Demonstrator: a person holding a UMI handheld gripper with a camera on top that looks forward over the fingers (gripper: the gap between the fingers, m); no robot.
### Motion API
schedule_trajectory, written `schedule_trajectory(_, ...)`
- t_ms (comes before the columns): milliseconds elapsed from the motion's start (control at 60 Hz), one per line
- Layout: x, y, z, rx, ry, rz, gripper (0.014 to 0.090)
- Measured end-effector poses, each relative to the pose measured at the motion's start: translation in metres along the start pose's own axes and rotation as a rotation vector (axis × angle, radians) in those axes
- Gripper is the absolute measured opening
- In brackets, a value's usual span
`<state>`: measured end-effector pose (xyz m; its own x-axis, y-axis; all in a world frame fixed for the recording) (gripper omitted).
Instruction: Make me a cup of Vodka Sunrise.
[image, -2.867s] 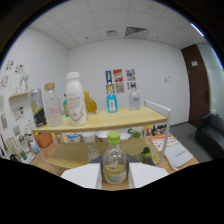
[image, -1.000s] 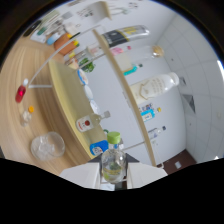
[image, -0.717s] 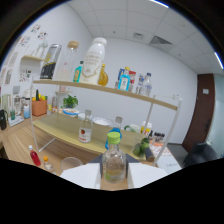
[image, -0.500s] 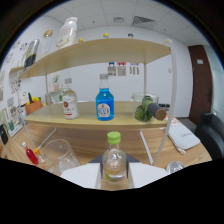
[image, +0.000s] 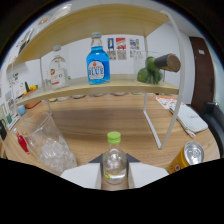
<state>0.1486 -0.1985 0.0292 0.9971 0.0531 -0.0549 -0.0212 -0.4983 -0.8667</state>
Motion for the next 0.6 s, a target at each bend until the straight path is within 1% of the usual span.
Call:
schedule_trajectory(83, 0.0, 0.009, -0.001, -0.043, 0.008, -0.009, 0.0363)
schedule_trajectory(283, 0.0, 0.01, -0.002, -0.044, 0.017, -0.021, 0.0371)
schedule_trajectory(333, 0.001, 0.011, -0.004, -0.046, 0.024, -0.023, 0.0389)
schedule_trajectory(433, 0.004, 0.007, -0.015, -0.041, 0.057, -0.039, 0.0491)
schedule_trajectory(450, 0.004, 0.006, -0.018, -0.04, 0.061, -0.039, 0.0518)
schedule_trajectory(483, 0.002, 0.001, -0.025, -0.033, 0.066, -0.039, 0.0608)
schedule_trajectory(517, 0.001, -0.005, -0.034, -0.021, 0.071, -0.039, 0.0675)
schedule_trajectory(550, -0.002, -0.012, -0.043, -0.011, 0.077, -0.043, 0.0734)
schedule_trajectory(600, -0.005, -0.021, -0.057, 0.003, 0.091, -0.047, 0.0799)
